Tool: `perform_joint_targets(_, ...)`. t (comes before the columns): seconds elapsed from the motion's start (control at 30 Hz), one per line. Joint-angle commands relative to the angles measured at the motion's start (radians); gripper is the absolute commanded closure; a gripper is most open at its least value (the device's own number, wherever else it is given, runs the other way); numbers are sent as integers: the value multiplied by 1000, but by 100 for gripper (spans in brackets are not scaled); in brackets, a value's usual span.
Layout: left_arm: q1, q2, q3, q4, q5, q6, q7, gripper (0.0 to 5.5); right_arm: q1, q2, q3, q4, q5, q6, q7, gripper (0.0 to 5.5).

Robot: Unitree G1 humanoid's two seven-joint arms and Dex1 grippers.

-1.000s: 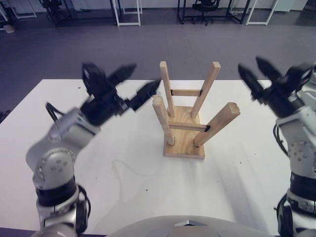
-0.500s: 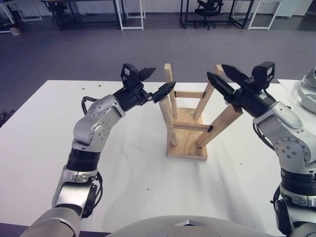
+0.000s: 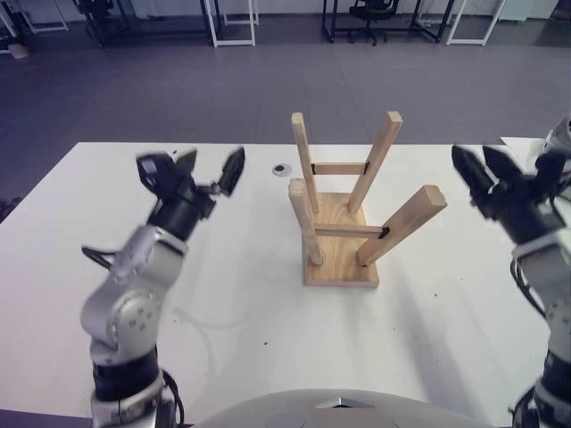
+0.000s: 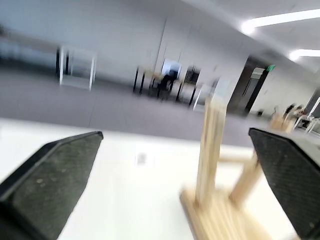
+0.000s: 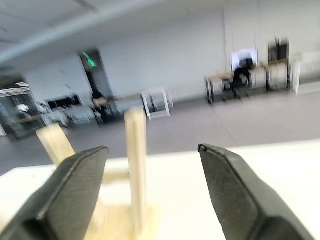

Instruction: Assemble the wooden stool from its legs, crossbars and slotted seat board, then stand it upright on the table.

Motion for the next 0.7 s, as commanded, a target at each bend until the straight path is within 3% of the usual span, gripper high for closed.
perform_joint_targets(0.03,-19,-25,-62,-11,56,11,40,12,92,73,77,-77,-68,-24,-52,213)
perform_joint_targets(0.4,-137,-55,-239,14,74,113,24,12,15,-44,345,-172,-254,-39,101,213)
perform_joint_targets(0.6,-161,-62,-302,25,117,129,-2,12,-40,-111,393,-182,-277,-35,189,213)
perform_joint_targets(0.7,-155,-51,-245,47,120,104,-13,12,-49,-114,350,-145,-273,-48,194,213)
